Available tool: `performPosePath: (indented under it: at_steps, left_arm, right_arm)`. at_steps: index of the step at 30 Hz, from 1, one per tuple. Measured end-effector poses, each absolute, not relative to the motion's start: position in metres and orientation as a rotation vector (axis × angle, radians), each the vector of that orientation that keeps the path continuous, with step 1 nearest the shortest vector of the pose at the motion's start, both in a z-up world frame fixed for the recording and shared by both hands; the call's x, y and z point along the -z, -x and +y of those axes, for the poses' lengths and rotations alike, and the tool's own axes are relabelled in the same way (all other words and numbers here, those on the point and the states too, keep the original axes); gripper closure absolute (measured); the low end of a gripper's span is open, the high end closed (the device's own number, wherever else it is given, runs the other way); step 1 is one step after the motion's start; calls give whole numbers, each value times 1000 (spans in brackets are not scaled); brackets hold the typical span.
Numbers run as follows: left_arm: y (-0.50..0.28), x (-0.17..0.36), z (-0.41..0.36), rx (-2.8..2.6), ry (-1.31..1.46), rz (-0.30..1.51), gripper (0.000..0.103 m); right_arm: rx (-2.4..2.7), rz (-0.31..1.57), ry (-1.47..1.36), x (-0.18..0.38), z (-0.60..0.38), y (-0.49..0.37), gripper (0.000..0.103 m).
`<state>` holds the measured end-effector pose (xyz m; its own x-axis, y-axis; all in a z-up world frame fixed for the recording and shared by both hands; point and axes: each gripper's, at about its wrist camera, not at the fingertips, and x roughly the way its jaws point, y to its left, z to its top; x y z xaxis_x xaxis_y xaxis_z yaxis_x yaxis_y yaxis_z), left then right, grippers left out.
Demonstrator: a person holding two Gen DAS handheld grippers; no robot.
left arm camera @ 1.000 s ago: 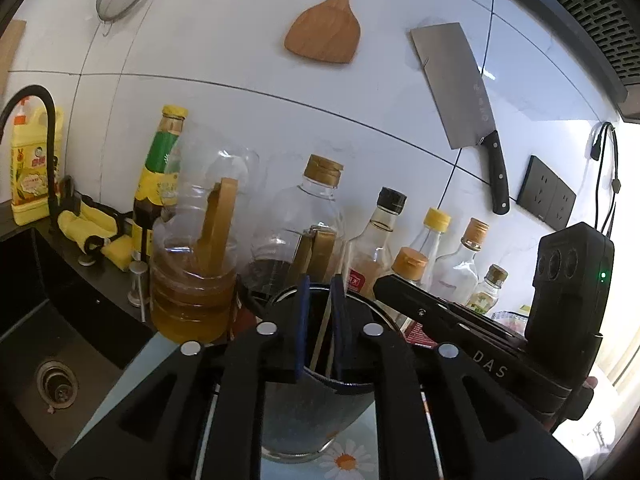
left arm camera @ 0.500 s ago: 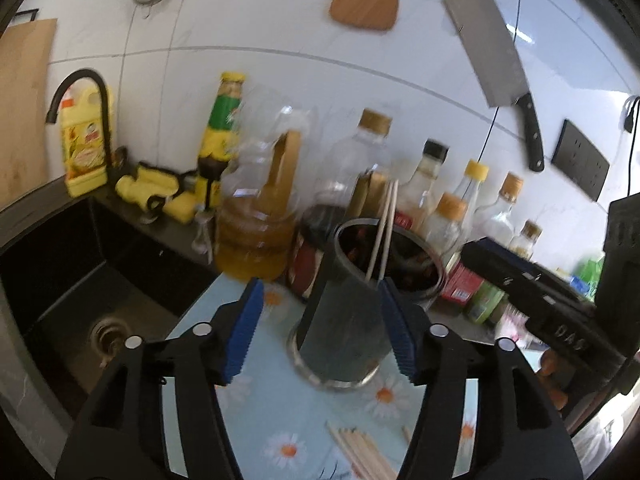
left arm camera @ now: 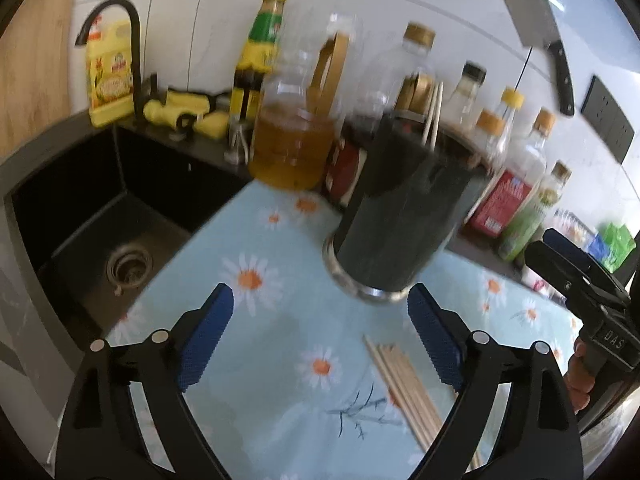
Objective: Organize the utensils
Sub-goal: 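Lower the chopstick into the holder and open the right tool, then move the right tool back and grasp another wooden chopstick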
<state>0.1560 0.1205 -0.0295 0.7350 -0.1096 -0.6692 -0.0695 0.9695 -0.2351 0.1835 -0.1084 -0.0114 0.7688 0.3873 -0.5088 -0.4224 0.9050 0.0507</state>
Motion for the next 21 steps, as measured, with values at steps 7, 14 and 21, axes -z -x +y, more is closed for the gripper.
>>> performPosePath:
  at_steps: [7, 14, 21]
  left_arm:
    - [-156, 57, 108, 19, 258, 847, 12]
    - [-155, 80, 84, 12, 218, 937, 12]
    - [-153, 96, 67, -3, 173, 1013, 12]
  right_arm:
    - [-407, 662, 116, 48, -117, -166, 18]
    - [-393, 775, 167, 83, -124, -142, 18]
    - [-393, 848, 170, 100, -130, -131, 18]
